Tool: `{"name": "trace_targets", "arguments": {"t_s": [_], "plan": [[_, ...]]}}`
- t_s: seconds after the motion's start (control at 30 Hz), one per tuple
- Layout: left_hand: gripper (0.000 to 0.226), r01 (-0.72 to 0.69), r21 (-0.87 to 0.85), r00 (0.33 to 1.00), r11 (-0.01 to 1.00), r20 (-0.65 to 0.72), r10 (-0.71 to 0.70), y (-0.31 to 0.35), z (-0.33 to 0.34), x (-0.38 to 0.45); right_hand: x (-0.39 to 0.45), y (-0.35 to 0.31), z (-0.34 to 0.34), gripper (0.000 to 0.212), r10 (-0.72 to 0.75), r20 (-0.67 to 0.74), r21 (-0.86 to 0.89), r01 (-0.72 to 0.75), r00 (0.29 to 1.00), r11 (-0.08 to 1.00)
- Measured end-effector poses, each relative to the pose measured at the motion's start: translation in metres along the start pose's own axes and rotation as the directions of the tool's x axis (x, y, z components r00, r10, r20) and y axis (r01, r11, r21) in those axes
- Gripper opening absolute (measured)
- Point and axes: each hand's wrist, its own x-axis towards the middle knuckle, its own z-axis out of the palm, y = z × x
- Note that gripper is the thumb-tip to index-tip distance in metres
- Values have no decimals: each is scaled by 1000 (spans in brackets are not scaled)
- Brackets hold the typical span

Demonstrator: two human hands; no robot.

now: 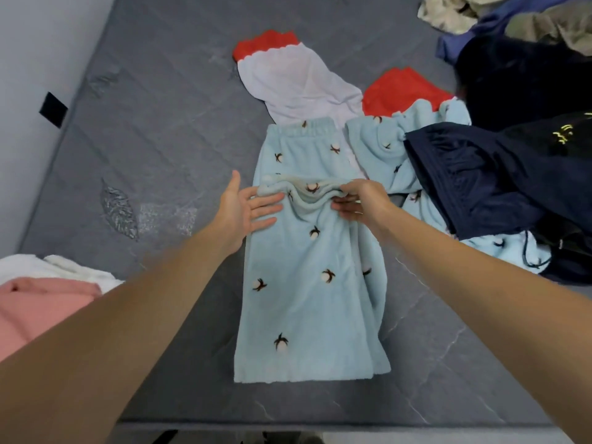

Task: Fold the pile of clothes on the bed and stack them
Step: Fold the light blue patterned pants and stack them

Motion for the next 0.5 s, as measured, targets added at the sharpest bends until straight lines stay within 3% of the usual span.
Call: {"name": "trace_targets", "arguments": {"t_s": [0.23, 0.3, 0.37, 0.4, 0.43, 0.47, 0.5], "plan": [[77, -104, 46, 995, 994, -7, 104, 70, 24, 84, 83, -67, 8, 9, -100, 14, -45, 100, 995, 994], [63, -190, 51, 981, 981, -30, 191, 77, 32, 98, 100, -76, 12, 39, -184, 10, -59, 185, 983, 981], [48, -332, 191, 936, 924, -51, 347, 68, 36, 107, 102, -70, 13, 64, -386, 7, -299, 371, 922, 879], [46, -420, 359, 893, 834, -1, 450, 58, 35, 107, 99, -59, 14, 68, -521, 68, -506, 479, 851, 717], [48, -502, 557, 835, 662, 111, 540, 42, 32, 105, 95, -43, 15, 67, -614, 179, -667, 554, 769, 499], [51, -551, 723, 774, 416, 257, 579, 23, 28, 103, 90, -27, 15, 65, -634, 312, -751, 592, 707, 291], [54, -553, 814, 738, 179, 379, 558, 4, 24, 101, 87, -11, 14, 64, -583, 427, -789, 600, 691, 133]]}}
